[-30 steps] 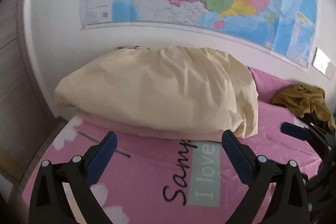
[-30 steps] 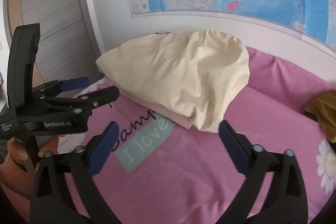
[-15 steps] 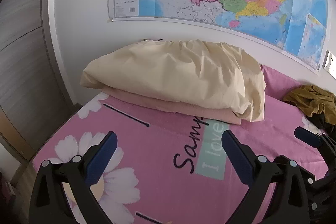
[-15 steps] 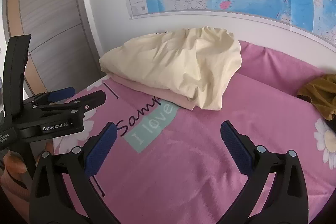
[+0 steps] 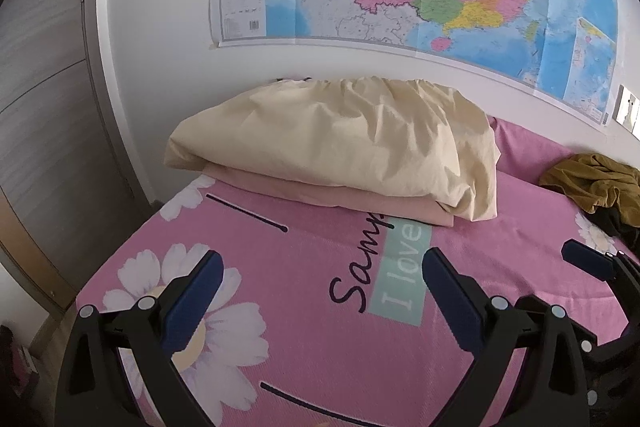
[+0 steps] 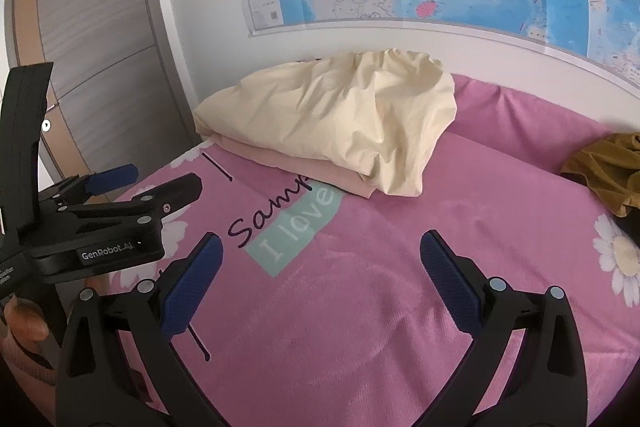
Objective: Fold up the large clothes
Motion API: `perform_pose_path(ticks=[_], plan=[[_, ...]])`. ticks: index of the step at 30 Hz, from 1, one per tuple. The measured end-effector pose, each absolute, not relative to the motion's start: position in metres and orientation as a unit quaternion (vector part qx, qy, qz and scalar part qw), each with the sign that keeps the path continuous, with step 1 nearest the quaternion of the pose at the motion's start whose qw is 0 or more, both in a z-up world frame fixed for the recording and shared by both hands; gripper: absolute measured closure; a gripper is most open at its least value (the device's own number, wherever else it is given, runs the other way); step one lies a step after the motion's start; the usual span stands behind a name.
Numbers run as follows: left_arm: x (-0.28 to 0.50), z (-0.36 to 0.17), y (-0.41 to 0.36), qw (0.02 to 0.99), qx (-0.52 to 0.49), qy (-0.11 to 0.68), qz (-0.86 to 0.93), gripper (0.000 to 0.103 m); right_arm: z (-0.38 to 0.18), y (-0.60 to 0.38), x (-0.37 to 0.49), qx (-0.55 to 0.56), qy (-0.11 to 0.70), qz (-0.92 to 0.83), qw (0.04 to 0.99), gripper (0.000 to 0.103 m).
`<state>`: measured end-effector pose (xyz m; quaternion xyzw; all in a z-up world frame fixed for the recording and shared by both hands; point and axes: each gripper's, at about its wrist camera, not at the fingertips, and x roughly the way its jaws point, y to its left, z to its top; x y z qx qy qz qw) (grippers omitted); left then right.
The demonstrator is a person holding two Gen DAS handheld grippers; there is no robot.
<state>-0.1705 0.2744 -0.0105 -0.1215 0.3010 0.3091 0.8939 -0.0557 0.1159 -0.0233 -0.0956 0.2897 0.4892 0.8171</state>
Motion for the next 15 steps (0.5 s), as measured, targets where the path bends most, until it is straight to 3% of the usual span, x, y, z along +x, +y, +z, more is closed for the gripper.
perform_pose_path(ticks=[15], plan=[[-0.1717, -0.0083, 0.2718, 0.890, -0.114, 0.299, 0.324, 0.006, -0.0199, 0.1124, -0.0568, -0.089, 0.280, 0.489, 0.822, 0.005]])
